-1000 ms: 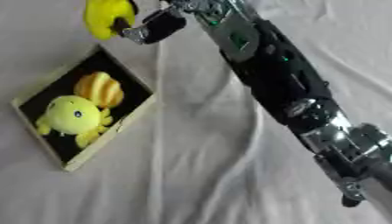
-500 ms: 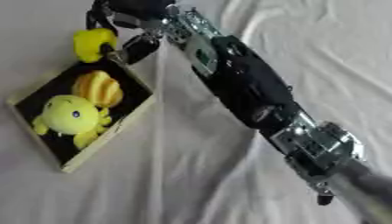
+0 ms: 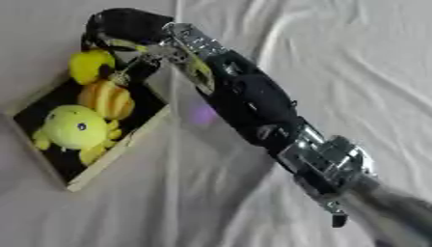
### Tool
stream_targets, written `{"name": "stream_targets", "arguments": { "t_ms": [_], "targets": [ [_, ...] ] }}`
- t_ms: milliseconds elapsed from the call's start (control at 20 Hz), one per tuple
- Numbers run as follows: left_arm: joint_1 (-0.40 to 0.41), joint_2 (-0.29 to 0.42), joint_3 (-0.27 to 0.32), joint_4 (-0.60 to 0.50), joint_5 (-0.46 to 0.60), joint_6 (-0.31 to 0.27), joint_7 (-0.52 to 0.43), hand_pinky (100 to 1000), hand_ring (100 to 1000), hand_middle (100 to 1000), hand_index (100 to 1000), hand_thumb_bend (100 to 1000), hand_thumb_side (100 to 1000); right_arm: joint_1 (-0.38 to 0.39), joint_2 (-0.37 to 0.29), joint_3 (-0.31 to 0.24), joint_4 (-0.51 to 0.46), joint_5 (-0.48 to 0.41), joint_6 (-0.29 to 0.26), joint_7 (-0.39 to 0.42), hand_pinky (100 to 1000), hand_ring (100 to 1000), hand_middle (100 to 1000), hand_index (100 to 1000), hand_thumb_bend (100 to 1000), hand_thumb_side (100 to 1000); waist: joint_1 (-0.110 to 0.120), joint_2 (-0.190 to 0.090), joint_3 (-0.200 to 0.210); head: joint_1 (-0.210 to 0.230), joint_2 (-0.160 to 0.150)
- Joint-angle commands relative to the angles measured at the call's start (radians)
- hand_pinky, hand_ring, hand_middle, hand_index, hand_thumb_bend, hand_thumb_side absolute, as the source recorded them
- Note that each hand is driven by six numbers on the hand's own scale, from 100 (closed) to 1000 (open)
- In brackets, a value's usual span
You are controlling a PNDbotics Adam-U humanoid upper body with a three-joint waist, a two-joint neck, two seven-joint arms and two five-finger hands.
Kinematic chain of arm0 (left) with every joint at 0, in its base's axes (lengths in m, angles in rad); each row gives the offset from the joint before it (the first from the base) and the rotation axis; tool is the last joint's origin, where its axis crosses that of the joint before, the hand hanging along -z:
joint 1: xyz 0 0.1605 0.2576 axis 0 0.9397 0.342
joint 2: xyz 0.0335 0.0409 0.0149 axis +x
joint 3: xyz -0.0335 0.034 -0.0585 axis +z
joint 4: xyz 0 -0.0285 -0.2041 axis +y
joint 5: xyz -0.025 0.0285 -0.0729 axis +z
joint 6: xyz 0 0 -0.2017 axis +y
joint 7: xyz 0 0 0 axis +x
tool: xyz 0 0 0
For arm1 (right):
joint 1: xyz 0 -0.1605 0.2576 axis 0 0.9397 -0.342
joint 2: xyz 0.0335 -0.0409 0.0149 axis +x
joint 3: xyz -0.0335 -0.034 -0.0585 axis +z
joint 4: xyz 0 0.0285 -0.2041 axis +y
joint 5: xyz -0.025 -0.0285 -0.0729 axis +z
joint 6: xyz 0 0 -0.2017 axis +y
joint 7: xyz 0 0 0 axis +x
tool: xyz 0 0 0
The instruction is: Pick up objects on the table and place them in the box.
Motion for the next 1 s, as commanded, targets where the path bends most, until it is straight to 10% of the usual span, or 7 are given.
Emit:
{"name": "stream_targets", "arguments": {
  "t_ms": [50, 450, 500, 550, 1000],
  "targets": [
    [0.0, 0.023, 0.013, -0.015, 0.001, 0.008, 0.006, 732, 751, 712, 878, 100, 341, -0.013, -0.017, -0.005, -0.041, 0.0, -0.015, 0.027, 923, 921, 784, 927, 100, 209, 0.009, -0.028, -0.003, 0.0, -0.007],
    [0.024, 0.03, 0.021, -0.015, -0.006, 0.016, 0.018, 731, 750, 711, 876, 100, 341, -0.001, -0.067, -0.055, -0.162, -0.171, 0.043, 0.11, 945, 929, 756, 913, 100, 189, 0.015, -0.047, -0.023, 0.013, 0.008],
    [0.028, 0.031, 0.024, -0.015, -0.007, 0.017, 0.021, 732, 750, 711, 876, 100, 340, 0.003, -0.079, -0.067, -0.187, -0.214, 0.064, 0.112, 950, 928, 747, 904, 100, 338, 0.015, -0.05, -0.027, 0.017, 0.01],
    [0.032, 0.034, 0.026, -0.015, -0.01, 0.018, 0.025, 732, 751, 711, 876, 100, 339, 0.009, -0.097, -0.079, -0.219, -0.266, 0.085, 0.117, 952, 928, 741, 900, 100, 220, 0.015, -0.054, -0.032, 0.022, 0.013],
    [0.093, 0.076, 0.059, -0.015, -0.045, 0.036, 0.07, 730, 751, 712, 875, 100, 349, 0.222, -0.422, -0.225, -0.681, -0.784, 0.27, 0.094, 971, 920, 693, 841, 100, 427, 0.019, -0.082, -0.105, 0.113, 0.042]
  ]
}}
